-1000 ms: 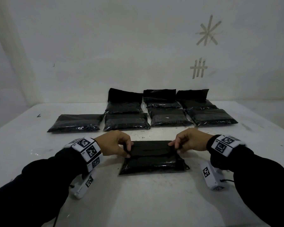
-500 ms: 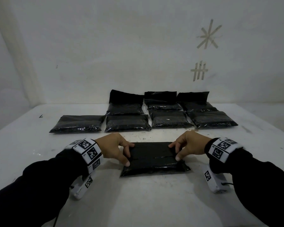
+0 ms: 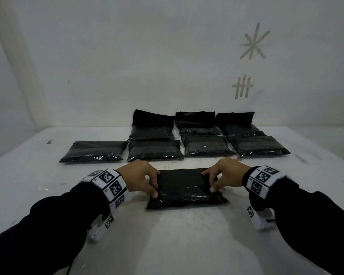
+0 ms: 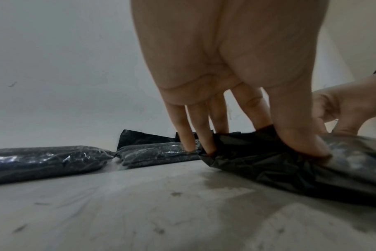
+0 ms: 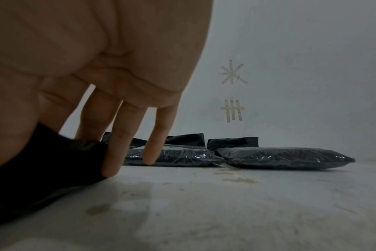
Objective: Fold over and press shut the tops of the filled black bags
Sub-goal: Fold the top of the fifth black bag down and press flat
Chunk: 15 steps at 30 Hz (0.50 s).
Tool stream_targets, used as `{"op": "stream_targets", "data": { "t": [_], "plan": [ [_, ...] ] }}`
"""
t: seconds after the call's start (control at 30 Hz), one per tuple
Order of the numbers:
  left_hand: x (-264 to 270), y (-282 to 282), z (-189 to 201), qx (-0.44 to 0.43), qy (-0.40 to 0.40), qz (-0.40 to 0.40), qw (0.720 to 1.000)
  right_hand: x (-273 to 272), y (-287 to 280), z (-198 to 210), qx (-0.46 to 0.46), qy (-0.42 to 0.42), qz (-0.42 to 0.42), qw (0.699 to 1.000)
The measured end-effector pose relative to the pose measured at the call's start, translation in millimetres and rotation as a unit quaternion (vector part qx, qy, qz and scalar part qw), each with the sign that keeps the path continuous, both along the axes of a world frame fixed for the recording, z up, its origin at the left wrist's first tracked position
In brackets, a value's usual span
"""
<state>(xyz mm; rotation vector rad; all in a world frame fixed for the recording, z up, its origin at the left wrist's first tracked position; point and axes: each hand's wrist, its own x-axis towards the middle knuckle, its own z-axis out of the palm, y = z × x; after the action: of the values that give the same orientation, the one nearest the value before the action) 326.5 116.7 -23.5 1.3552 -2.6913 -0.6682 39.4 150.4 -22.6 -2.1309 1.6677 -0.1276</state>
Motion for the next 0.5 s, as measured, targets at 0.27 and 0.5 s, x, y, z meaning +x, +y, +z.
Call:
{"op": "stream_targets", "data": {
  "t": [0.27, 0.5],
  "plan": [
    [-2.0, 6.9, 6.0, -0.148, -0.12, -0.034, 0.981, 6.3, 6.6, 0.1, -0.058, 0.059, 0.017, 0.996],
    [-3.3, 13.4, 9.0, -0.082, -0.118, -0.021, 0.989, 13.6, 12.3, 3.1, -0.075, 0.109, 0.056, 0.99]
  ]
}}
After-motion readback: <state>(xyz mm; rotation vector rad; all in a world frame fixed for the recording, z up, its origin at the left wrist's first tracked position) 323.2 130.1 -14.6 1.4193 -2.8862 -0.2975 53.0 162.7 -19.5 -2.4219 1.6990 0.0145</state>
